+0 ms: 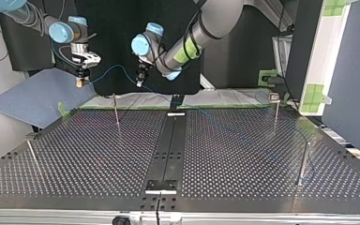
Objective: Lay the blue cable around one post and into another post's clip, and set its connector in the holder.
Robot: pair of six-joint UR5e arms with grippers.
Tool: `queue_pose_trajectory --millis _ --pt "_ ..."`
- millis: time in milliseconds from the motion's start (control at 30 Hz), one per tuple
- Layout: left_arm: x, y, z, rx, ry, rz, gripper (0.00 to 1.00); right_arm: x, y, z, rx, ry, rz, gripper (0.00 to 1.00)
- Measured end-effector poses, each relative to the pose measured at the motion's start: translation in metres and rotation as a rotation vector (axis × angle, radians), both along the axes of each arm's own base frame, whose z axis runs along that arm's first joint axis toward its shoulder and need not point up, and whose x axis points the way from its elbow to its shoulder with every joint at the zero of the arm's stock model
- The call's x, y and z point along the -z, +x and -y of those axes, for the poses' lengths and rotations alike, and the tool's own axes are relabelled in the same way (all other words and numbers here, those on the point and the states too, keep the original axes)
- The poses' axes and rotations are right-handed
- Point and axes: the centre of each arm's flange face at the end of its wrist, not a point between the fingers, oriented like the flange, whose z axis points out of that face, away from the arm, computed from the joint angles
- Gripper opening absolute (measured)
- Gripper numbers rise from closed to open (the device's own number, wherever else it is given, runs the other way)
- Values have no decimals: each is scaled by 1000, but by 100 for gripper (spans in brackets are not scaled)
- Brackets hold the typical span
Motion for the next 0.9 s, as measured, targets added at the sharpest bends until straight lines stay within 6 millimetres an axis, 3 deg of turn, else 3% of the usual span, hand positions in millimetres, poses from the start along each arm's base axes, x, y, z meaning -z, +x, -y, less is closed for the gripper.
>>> queue_pose_trajectory --millis 233,900 --pt "-1 -6 3 -21 4 5 0 -5 -5 13 -30 -12 9 0" --pt "-17 26 -2 -99 -35 41 0 -9 -37 32 -9 10 15 0"
